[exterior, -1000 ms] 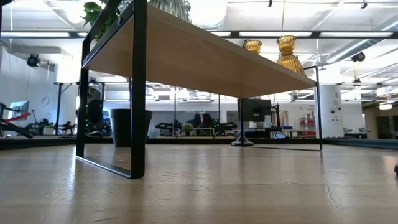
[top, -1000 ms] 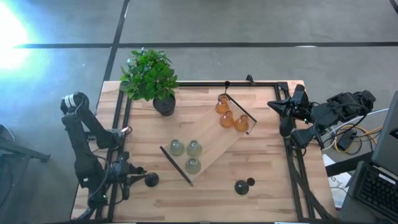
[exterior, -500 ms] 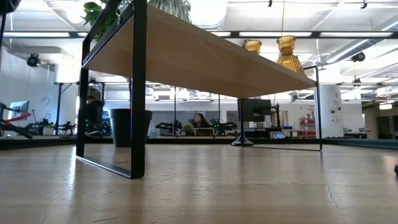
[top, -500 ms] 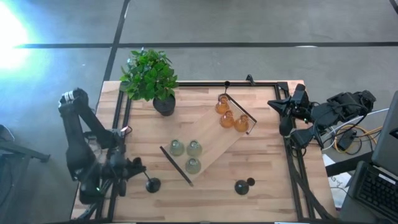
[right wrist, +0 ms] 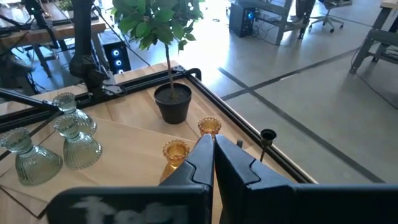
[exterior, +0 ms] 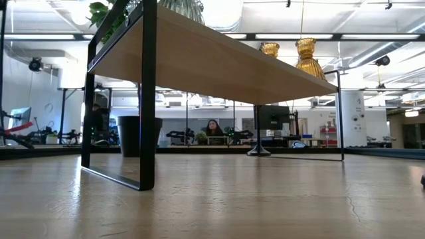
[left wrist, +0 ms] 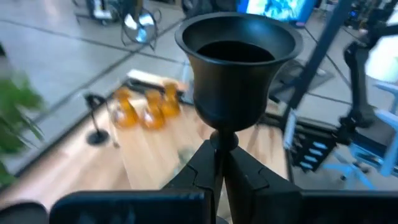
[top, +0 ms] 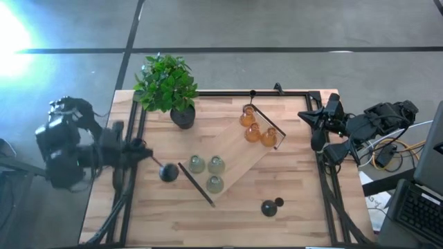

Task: Pick & Place candle stick holders
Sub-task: Put the bottom left black candle holder on the shelf

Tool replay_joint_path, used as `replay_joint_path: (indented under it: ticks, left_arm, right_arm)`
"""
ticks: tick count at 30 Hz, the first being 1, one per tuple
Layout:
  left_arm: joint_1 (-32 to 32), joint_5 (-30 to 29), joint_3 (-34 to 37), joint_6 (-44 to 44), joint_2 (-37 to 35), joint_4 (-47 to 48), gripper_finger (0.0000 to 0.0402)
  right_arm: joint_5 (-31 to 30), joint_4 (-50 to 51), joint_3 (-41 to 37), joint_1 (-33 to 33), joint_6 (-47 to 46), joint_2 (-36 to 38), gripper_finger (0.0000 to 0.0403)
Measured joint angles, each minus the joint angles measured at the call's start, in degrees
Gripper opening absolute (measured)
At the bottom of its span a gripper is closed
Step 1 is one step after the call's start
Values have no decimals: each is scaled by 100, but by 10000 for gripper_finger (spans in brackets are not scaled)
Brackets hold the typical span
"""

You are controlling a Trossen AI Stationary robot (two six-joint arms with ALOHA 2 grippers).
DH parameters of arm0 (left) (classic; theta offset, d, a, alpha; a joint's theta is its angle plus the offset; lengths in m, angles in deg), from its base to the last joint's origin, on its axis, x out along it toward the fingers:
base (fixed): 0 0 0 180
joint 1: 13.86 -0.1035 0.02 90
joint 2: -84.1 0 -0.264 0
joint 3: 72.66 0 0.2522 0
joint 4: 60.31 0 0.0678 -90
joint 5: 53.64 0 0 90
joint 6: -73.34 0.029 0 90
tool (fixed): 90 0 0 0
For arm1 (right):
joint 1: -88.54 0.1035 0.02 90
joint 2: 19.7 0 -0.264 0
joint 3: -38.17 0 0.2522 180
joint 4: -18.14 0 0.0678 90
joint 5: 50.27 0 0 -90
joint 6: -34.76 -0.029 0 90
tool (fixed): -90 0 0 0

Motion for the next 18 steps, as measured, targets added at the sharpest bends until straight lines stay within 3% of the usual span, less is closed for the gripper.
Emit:
replay_joint_path:
  ticks: [10,18]
  left_arm:
    - [-1921,562,-1387,2037,432,-135,17]
    - [-4124,2813,-1805,3861,1072,-1524,17]
  right_arm:
    - [14,5,0,0,192,-9,8]
    - [13,13,0,0,259,-2,8]
